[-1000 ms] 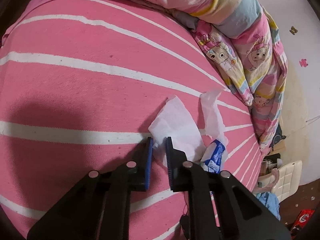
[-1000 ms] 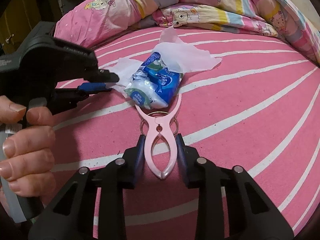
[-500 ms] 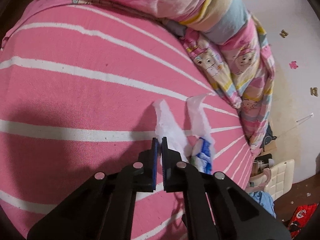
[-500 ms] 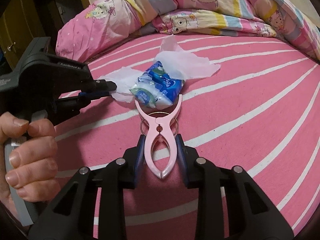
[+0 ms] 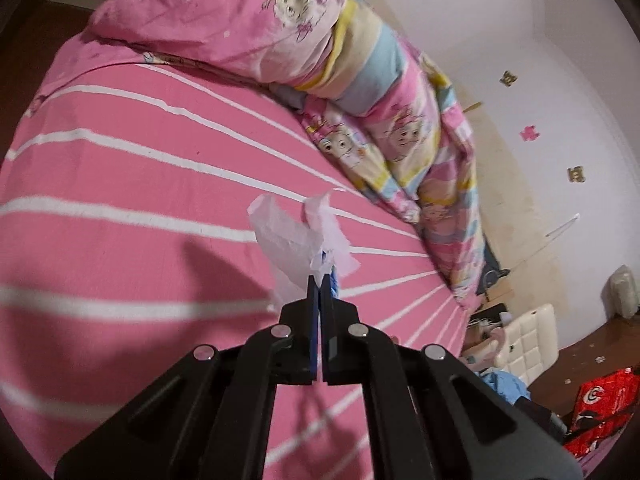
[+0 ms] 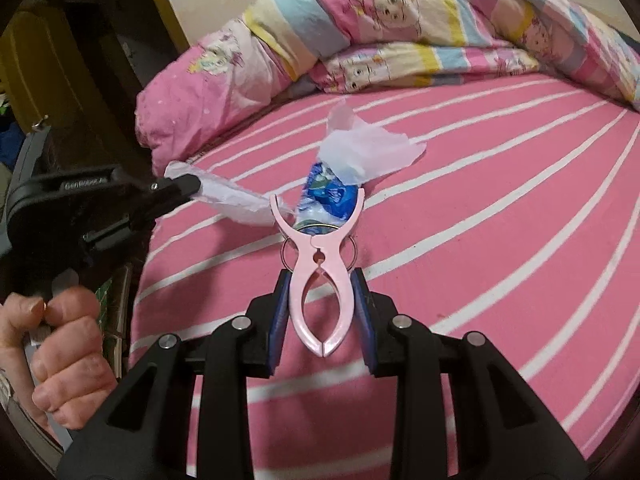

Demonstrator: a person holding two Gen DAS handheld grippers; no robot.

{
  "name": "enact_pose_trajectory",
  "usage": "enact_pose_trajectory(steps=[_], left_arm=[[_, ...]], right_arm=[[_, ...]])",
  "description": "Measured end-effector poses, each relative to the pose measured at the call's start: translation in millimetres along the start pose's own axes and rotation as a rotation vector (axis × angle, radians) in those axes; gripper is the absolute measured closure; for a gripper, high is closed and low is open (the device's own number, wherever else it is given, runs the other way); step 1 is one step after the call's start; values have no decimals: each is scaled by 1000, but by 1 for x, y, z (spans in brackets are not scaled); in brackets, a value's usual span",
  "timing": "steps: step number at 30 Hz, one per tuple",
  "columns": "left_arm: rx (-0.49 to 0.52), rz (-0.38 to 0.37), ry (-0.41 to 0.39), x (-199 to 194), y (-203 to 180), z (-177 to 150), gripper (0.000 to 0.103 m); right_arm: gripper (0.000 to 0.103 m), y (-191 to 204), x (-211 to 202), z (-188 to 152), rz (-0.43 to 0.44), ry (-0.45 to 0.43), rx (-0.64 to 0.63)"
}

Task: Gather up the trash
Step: 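Lift the tissue and pink clip and carry them over the trash bin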

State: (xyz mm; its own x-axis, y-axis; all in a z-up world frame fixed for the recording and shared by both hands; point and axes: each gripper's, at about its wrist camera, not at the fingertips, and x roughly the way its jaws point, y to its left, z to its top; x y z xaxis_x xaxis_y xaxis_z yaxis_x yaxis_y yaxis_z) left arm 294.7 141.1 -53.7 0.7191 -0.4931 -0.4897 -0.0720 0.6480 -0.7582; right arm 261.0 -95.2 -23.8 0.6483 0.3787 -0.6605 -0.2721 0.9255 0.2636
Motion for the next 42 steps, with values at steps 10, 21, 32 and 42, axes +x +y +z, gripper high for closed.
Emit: enact_pose_trajectory(steps=[10, 21, 32, 42], left_arm=[[-27, -77, -70, -83, -5, -72, 103], [12, -134, -40, -122, -61, -156, 103], [148, -197, 96, -109, -148, -226, 103], [312, -201, 275, -53, -220, -292, 103]], right_arm=[[72, 19, -83, -45, 24, -109, -100], [72, -10, -194, -79, 33, -194, 38], [72, -77, -263, -126, -88, -202, 148], [72, -155, -303, -180, -210, -179, 213]])
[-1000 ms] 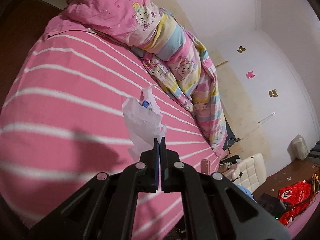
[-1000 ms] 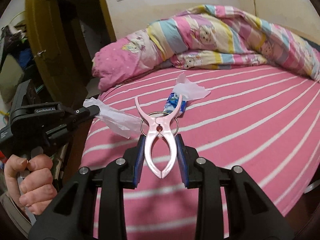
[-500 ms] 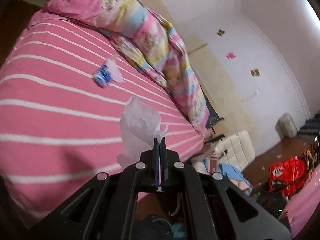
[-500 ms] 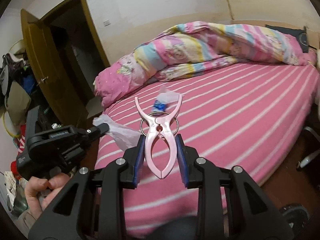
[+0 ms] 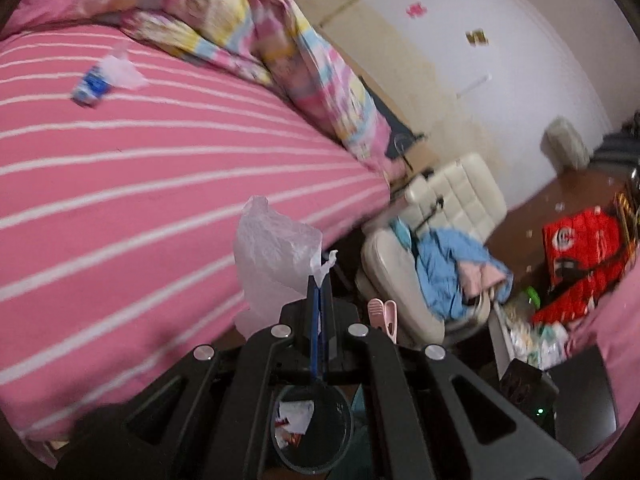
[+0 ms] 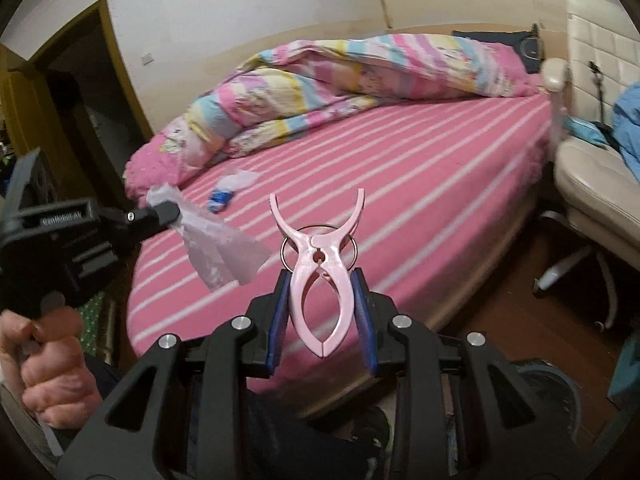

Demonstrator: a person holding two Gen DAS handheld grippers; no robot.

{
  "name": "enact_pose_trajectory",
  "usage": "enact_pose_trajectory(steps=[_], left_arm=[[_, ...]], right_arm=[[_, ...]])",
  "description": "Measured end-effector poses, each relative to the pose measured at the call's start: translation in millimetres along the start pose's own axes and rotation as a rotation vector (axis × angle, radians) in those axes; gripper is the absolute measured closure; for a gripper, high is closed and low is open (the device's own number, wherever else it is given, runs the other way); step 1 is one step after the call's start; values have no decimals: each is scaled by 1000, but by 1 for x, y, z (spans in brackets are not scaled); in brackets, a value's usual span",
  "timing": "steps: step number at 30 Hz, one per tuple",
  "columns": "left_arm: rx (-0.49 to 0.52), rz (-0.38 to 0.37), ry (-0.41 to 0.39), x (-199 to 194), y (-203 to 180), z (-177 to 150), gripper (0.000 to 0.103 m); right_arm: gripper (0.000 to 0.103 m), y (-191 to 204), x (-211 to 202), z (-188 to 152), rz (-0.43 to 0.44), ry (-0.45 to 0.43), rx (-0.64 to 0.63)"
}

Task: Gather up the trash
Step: 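Lift the tissue and pink clip and carry them over the trash bin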

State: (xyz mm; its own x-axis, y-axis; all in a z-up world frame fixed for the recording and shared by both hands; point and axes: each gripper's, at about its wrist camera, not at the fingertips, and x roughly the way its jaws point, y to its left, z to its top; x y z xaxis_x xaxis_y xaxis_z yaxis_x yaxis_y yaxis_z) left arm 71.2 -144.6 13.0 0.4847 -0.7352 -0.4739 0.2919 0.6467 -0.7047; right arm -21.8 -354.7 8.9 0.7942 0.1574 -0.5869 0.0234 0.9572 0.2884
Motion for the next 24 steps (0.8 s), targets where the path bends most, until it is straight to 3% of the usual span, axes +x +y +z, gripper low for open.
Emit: enact_pose_trajectory(steps=[17, 24], left_arm=[[207, 6, 393, 144, -74, -112, 102], [301, 63, 565, 193, -88, -162, 102]], right_arm=[[72, -123, -30, -70, -190, 136, 70], [72, -156, -27, -102, -268, 203, 134]])
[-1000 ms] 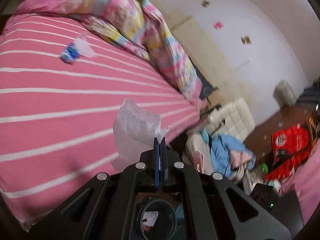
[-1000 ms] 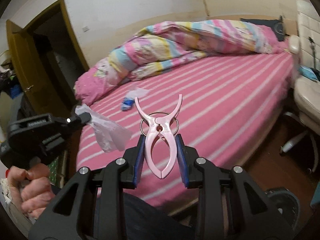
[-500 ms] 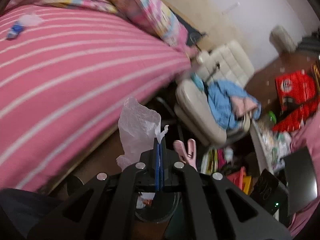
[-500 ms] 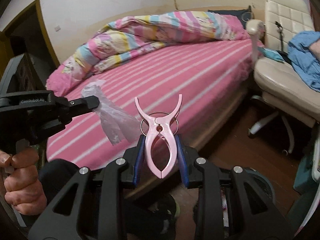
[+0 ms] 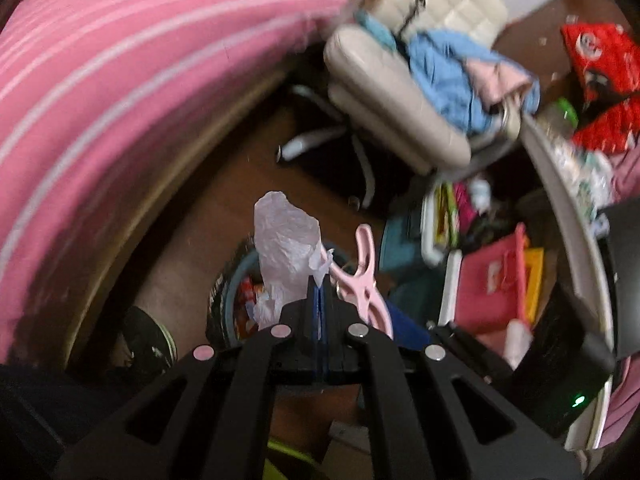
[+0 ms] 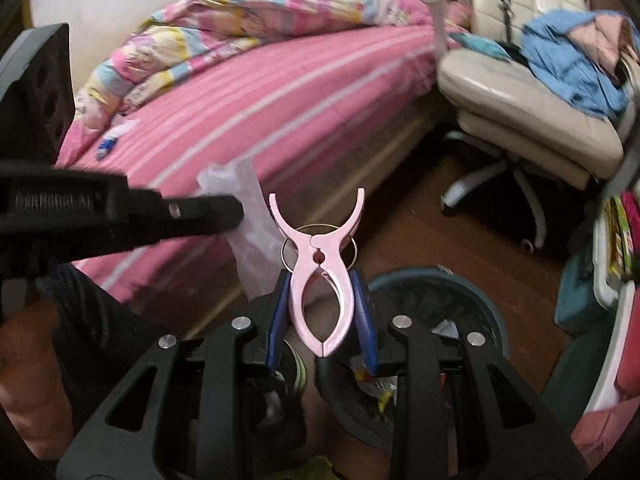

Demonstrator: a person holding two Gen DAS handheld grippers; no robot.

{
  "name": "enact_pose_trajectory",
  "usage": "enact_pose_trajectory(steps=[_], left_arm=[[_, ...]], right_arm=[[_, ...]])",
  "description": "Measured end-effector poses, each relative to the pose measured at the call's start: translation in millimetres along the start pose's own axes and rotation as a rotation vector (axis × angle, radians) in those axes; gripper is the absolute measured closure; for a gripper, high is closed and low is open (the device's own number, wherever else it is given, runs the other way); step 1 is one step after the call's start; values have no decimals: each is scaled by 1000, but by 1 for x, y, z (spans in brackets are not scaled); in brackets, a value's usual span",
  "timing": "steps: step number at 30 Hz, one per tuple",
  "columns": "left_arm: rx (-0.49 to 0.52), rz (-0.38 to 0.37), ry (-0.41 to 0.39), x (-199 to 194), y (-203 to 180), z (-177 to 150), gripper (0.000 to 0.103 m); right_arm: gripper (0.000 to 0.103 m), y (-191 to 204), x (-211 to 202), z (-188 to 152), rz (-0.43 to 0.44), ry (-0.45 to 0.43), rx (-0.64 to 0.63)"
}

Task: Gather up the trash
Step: 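Lift the tissue and pink clip and carry them over the trash bin, then open the left tool to drop the tissue while the right tool drops the clip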

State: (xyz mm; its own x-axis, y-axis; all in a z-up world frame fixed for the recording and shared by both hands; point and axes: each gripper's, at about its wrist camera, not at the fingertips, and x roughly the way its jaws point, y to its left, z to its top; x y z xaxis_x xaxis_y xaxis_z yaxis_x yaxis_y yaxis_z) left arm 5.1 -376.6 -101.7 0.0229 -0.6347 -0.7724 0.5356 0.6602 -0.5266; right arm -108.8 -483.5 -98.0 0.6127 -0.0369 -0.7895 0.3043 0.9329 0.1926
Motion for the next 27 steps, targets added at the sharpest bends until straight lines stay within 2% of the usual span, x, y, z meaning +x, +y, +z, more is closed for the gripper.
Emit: enact_pose_trajectory(steps=[4, 14, 27], left_arm=[[24, 51, 62, 27, 1, -1, 102], [20, 52, 213, 94, 2, 2, 102], [138, 38, 399, 151, -13, -19, 100]], right_arm=[[72, -24, 12, -10, -39, 55, 69], [72, -61, 32, -44, -103, 164, 161], [72, -86, 57, -67, -175, 291, 266]])
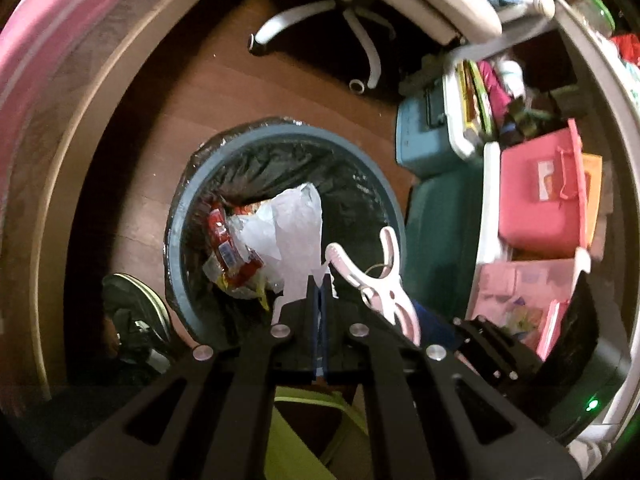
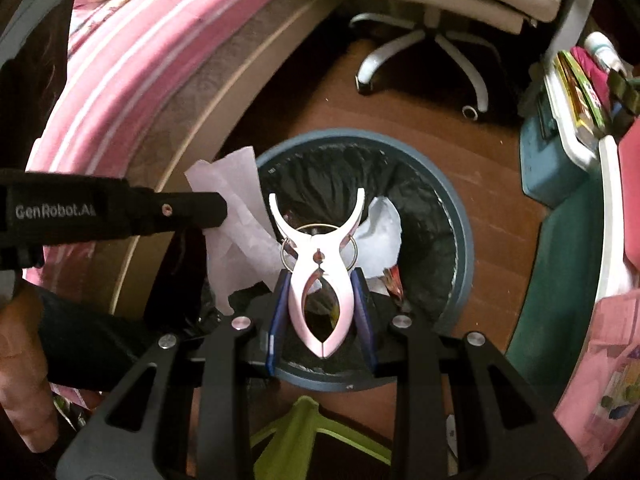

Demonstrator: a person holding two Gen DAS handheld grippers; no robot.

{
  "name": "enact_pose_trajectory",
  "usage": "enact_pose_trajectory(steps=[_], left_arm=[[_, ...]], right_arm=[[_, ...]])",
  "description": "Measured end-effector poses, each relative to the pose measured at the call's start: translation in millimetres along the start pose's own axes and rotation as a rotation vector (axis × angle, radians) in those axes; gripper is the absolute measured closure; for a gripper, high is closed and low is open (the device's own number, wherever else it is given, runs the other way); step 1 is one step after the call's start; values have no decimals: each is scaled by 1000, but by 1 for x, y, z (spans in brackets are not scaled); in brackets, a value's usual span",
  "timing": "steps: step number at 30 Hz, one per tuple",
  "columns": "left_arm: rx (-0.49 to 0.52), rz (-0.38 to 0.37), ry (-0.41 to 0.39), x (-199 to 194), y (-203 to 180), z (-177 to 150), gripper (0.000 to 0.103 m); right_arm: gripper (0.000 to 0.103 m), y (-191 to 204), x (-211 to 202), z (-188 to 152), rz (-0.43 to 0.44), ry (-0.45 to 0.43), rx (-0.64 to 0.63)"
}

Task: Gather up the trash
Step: 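Open the left tool to drop the tissue while the right tool drops the clip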

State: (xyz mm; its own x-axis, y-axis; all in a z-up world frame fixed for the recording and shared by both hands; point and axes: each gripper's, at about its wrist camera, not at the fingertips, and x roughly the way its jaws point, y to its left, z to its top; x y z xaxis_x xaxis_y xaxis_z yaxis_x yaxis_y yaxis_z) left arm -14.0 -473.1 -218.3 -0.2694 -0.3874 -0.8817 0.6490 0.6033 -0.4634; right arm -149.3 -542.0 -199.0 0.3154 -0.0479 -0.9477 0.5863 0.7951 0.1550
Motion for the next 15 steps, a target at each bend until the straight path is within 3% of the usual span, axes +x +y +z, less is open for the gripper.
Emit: enact_pose_trajectory(steps=[4, 6, 7, 9, 10, 15], left_arm=[[-32, 17, 28, 6, 7, 1, 89], [-55, 15, 14, 1, 10, 3, 69], [-66, 9, 1, -3, 12, 4, 66], [-89, 5, -14, -9, 15, 5, 49], [-98, 5, -17, -10, 16, 6, 46], [-126, 3, -73, -31, 19, 4, 41]], right_arm=[[72, -11, 9, 0, -2, 41, 58], [70, -14, 8, -1, -12, 45, 64], [67, -13, 7, 0, -19, 43, 59], [56, -14, 6, 0, -38, 28, 49], [52, -15, 3, 0, -43, 18, 53], [25, -17, -20, 4, -53, -54, 110]])
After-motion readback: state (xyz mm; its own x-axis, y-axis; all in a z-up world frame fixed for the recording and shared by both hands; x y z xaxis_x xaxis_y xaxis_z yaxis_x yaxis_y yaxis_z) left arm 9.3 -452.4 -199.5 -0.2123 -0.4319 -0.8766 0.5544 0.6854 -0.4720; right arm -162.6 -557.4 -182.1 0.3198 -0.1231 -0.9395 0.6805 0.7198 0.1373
